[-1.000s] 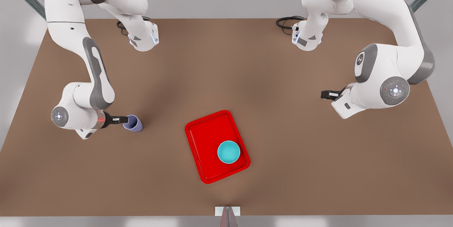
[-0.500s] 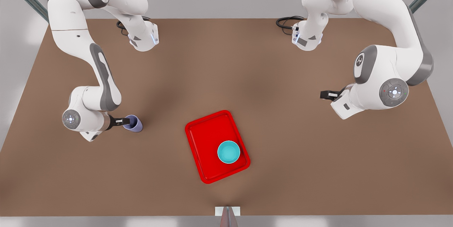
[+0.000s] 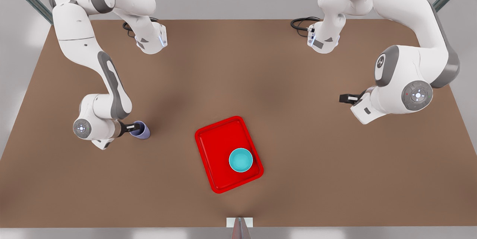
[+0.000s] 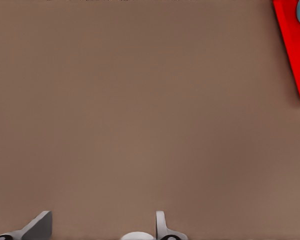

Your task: Place the bowl on the tray with the left arm and the cup on the tray with the right arm

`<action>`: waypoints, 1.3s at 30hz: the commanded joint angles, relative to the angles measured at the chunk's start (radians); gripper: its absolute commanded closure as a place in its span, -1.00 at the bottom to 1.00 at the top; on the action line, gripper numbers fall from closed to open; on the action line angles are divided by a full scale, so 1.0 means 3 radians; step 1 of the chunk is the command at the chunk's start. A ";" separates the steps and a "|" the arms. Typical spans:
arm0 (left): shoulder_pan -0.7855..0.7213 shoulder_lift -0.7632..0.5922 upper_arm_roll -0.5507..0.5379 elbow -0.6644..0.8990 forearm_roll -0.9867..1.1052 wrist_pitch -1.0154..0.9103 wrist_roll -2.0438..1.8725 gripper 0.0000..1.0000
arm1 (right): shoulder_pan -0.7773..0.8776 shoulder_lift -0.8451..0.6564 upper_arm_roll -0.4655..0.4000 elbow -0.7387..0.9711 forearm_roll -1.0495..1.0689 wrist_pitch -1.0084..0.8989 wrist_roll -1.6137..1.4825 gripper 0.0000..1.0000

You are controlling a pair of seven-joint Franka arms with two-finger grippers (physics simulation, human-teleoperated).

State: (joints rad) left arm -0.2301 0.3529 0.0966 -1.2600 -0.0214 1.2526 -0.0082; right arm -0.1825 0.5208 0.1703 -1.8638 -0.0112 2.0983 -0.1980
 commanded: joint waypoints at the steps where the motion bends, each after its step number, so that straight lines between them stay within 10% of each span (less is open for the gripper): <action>1: 0.0000 -0.0005 0.0005 0.0002 0.0015 0.0002 0.0007 -1.00 | 0.0000 0.0002 0.0000 0.0005 0.0002 -0.0005 0.0000 0.52; 6: 0.0000 -0.0563 0.0005 -0.0847 0.0025 0.0739 0.0043 -1.00 | 0.0010 -0.0008 0.0005 0.0036 0.0032 -0.0040 0.0000 0.52; 23: 0.0000 -0.0547 -0.0041 -0.0862 0.0020 0.0652 0.0007 -1.00 | 0.0036 -0.0049 0.0036 0.0123 0.0032 -0.0148 -0.0020 0.57; 31: 0.0026 -0.0491 0.0005 -0.0842 0.0025 0.0744 0.0037 -1.00 | 0.0066 -0.0018 0.0803 0.0690 0.0027 -0.0736 0.1835 0.57; 39: 0.0026 -0.0496 0.0015 -0.0842 0.0025 0.0733 0.0037 -1.00 | 0.0803 0.0641 0.0813 0.1978 0.0063 -0.1022 0.3492 0.57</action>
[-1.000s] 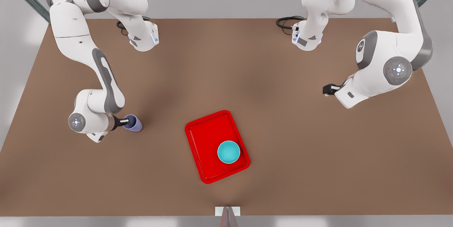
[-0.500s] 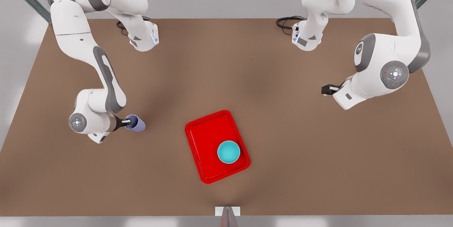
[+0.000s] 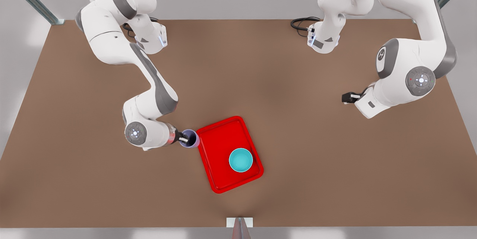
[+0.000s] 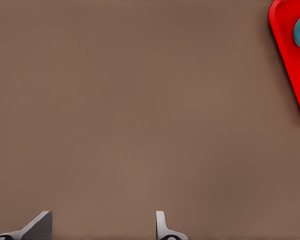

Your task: Place the bowl on the tray with the left arm and the cup on the tray with the right arm

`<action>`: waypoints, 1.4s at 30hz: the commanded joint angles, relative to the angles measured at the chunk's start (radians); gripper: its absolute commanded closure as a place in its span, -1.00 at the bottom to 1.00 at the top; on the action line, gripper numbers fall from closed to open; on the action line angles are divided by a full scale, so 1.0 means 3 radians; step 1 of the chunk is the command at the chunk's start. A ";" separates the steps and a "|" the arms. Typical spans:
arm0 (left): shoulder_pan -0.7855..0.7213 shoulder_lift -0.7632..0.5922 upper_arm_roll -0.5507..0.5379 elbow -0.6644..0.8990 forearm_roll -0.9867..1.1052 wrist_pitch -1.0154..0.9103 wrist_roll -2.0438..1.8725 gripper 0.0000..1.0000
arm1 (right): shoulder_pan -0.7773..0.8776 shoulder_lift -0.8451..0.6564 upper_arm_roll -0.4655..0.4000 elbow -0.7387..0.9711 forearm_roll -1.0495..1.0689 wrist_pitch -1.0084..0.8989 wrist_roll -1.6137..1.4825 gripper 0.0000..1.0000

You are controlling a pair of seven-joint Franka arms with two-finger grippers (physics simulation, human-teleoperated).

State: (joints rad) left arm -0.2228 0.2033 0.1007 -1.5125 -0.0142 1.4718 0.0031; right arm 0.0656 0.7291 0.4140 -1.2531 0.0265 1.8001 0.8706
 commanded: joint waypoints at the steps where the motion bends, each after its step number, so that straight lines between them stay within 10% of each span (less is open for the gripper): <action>1: 0.0001 -0.0008 0.0002 0.0000 -0.0004 -0.0002 0.0000 -1.00 | 0.0057 0.0070 -0.0004 0.0096 0.0130 0.0013 0.0094 0.57; 15: 0.0001 0.0008 0.0007 0.0000 0.0001 -0.0018 0.0000 -1.00 | 0.0400 0.0321 -0.0004 0.0025 0.0106 0.0504 -0.0401 0.57; 19: 0.0006 0.0013 0.0022 -0.0005 0.0001 -0.0008 0.0005 -1.00 | 0.0405 0.0321 -0.0004 -0.0047 -0.0027 0.0473 -0.0535 0.20; 20: 0.0006 0.0013 0.0033 -0.0005 0.0001 -0.0002 0.0005 -1.00 | 0.0405 0.0326 -0.0004 -0.0041 -0.0017 0.0499 -0.0514 -0.11; 21: 0.0006 0.0018 0.0028 -0.0005 -0.0004 -0.0002 0.0005 -1.00 | 0.0405 0.0326 -0.0004 -0.0041 -0.0012 0.0514 -0.0478 -0.92; 22: 0.0006 0.0018 0.0033 -0.0005 0.0001 -0.0002 0.0005 -1.00 | 0.0405 0.0326 -0.0004 -0.0041 -0.0012 0.0519 -0.0478 -1.00; 33: 0.0001 0.0130 0.0022 0.0159 -0.0004 -0.0028 -0.0051 -1.00 | 0.0308 0.0239 -0.0055 -0.0001 -0.0042 0.0453 -0.0488 -1.00; 37: 0.0001 0.0146 0.0022 0.0169 -0.0035 -0.0064 -0.0051 -1.00 | -0.0454 -0.1335 -0.0061 -0.0526 -0.0569 -0.0657 -0.1137 -1.00; 42: 0.0001 0.0146 0.0022 0.0169 -0.0050 -0.0074 -0.0046 -1.00 | -0.0071 -0.1883 -0.1323 -0.0998 -0.0186 -0.0693 -0.2319 -1.00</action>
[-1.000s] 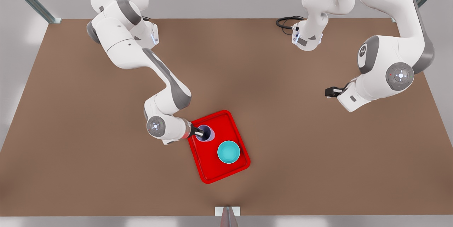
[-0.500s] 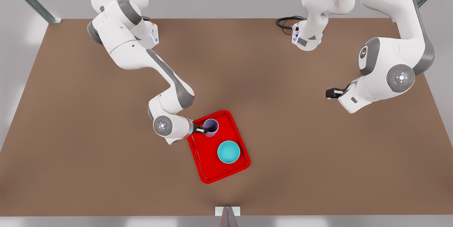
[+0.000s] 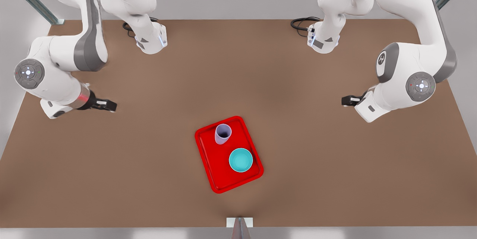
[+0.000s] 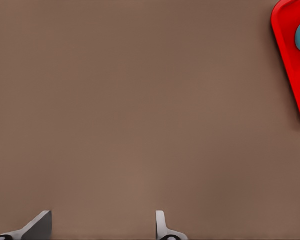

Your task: Place the bowl on the tray with the left arm and the cup on the tray with the right arm

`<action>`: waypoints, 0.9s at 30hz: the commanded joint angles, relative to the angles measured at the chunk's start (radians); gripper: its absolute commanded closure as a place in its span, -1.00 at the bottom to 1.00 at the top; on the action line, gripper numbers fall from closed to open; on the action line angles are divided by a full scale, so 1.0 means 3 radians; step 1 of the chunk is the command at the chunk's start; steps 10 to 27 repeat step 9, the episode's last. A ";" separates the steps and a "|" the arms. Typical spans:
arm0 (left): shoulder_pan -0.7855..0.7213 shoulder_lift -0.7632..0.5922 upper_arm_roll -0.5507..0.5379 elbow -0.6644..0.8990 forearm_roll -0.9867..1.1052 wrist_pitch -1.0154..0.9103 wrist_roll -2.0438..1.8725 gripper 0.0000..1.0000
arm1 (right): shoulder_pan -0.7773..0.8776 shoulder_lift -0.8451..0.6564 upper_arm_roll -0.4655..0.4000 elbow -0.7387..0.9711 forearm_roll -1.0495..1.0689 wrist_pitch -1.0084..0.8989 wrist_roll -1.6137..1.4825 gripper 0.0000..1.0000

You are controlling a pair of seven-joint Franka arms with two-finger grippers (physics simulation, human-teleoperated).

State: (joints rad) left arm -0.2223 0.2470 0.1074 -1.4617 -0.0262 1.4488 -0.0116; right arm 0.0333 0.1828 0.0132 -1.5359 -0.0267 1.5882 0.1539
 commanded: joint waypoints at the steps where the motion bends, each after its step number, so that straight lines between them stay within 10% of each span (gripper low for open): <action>1: 0.0000 0.0000 -0.0005 -0.0001 -0.0010 -0.0007 0.0003 -1.00 | 0.0042 0.0015 -0.0003 0.0017 0.0002 -0.0007 -0.0012 -1.00; 27: 0.0000 0.0005 0.0000 -0.0001 -0.0010 -0.0013 -0.0002 -1.00 | 0.0058 -0.0057 -0.0008 -0.0029 0.0028 0.0090 0.0009 -1.00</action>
